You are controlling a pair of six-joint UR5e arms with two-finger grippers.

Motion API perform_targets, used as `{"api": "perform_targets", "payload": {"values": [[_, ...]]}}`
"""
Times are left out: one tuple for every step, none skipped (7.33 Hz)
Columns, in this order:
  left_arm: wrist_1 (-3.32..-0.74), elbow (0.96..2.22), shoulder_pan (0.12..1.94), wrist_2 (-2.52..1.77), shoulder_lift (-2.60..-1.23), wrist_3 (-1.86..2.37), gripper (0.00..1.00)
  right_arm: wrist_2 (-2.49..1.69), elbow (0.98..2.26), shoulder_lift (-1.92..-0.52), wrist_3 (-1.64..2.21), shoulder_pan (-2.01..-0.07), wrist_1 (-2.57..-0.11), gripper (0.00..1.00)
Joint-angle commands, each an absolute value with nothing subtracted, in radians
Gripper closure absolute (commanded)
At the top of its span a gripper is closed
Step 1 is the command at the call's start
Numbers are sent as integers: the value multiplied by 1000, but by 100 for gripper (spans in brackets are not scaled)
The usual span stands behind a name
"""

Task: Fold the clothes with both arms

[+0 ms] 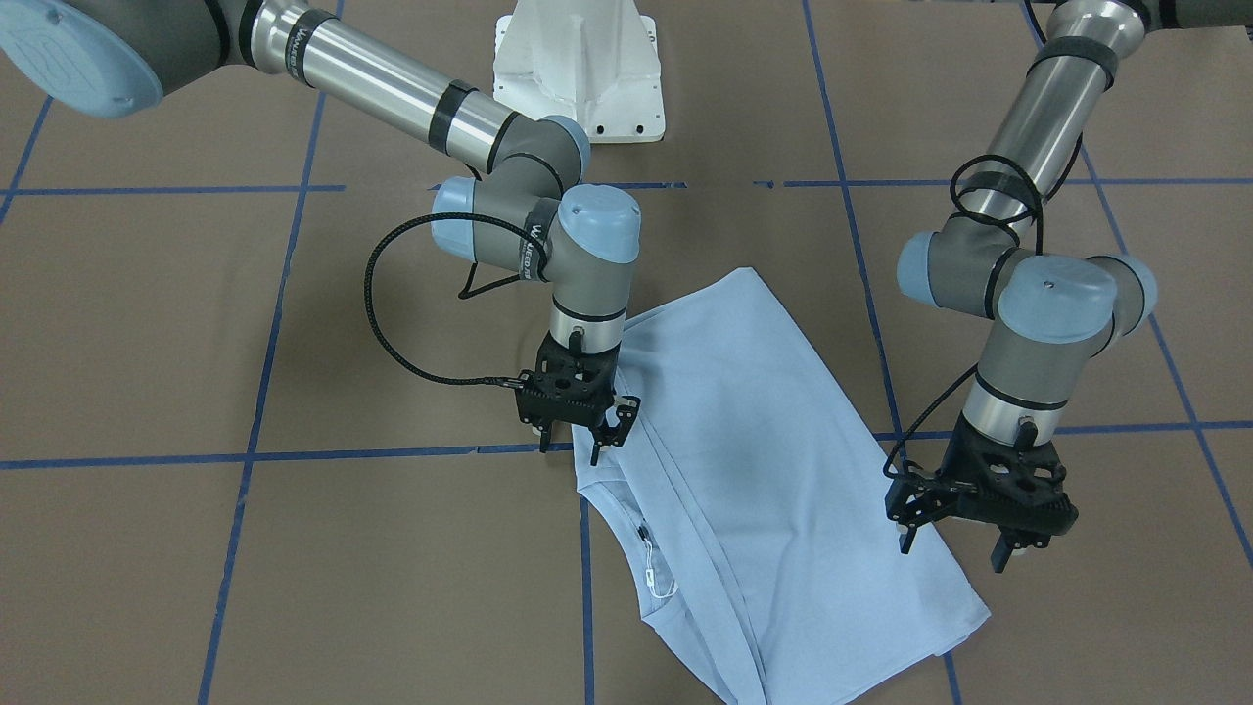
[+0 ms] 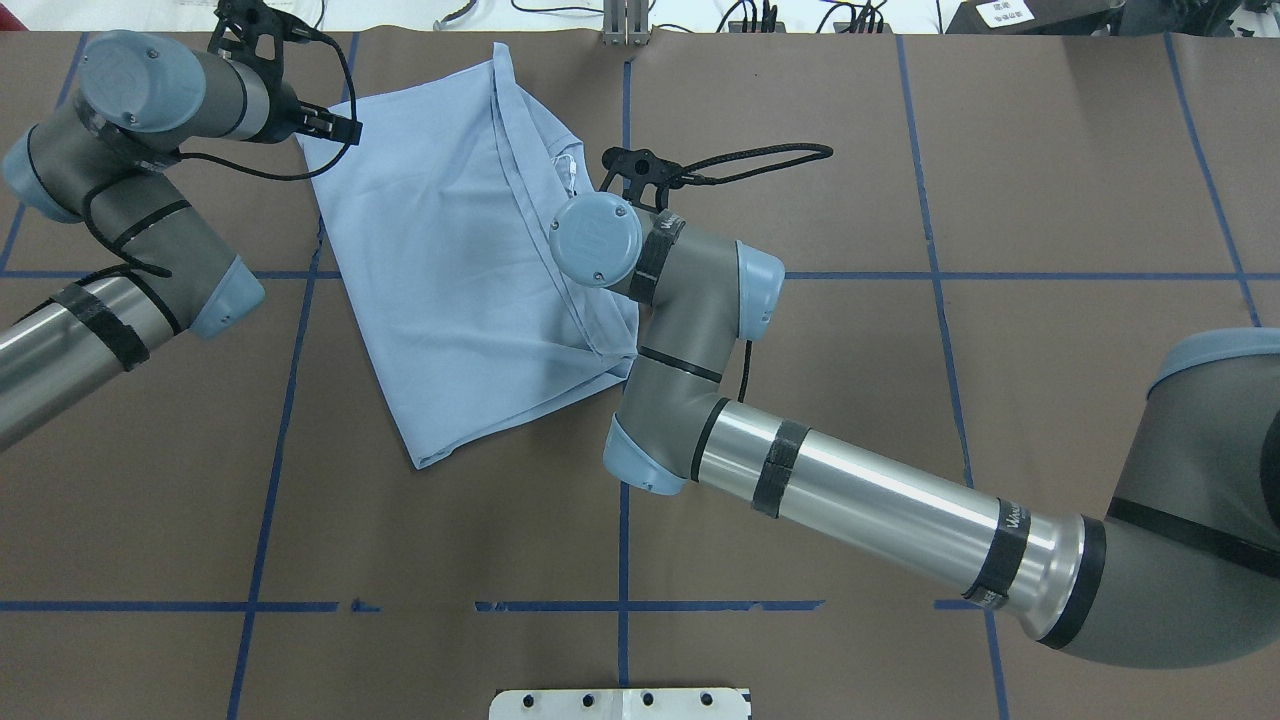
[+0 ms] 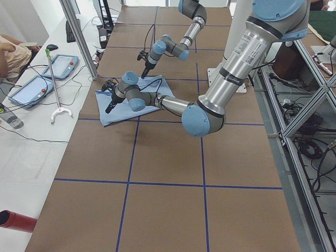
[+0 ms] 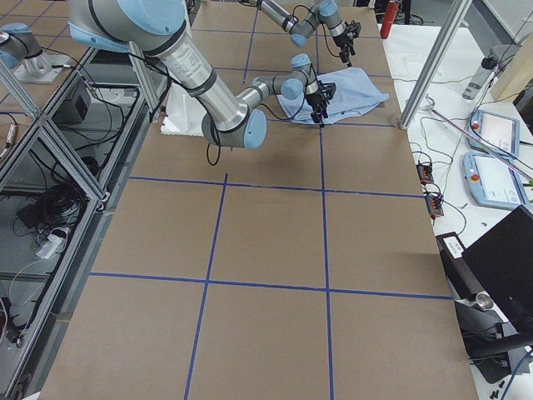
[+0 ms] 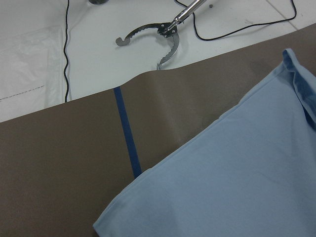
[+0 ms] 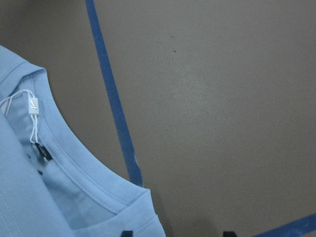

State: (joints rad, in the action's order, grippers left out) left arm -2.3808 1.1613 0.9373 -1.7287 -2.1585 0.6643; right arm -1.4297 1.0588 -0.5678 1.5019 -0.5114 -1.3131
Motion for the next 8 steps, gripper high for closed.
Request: {"api": "perform_targets", "payload": {"values": [[-2381, 1161, 937, -1729, -2158, 664, 0, -1417, 1057, -563, 1502, -496, -1313, 49], [-2381, 1161, 937, -1729, -2158, 664, 0, -1414, 1057, -563, 1502, -489, -1313, 49], [-2381, 1161, 936, -1729, -2158, 664, 0, -1405, 1057, -561, 1502, -485, -1313, 52], [-2381, 1161, 934, -1729, -2157, 664, 0, -1404, 1057, -561, 1502, -483, -1313, 55], [-2381, 1161, 934, -1729, -2157, 664, 0, -1404, 1057, -561, 1502, -482, -1315, 56], [-2381, 1161, 934, -1729, -2157, 664, 0, -1404, 1057, -561, 1502, -482, -1315, 62], [-2381, 1161, 931, -1729, -2157, 666, 0, -1404, 1057, -563, 1502, -482, -1313, 73], [-2382, 1161, 931, -1729, -2157, 666, 0, -1404, 1057, -561, 1503, -482, -1313, 92]]}}
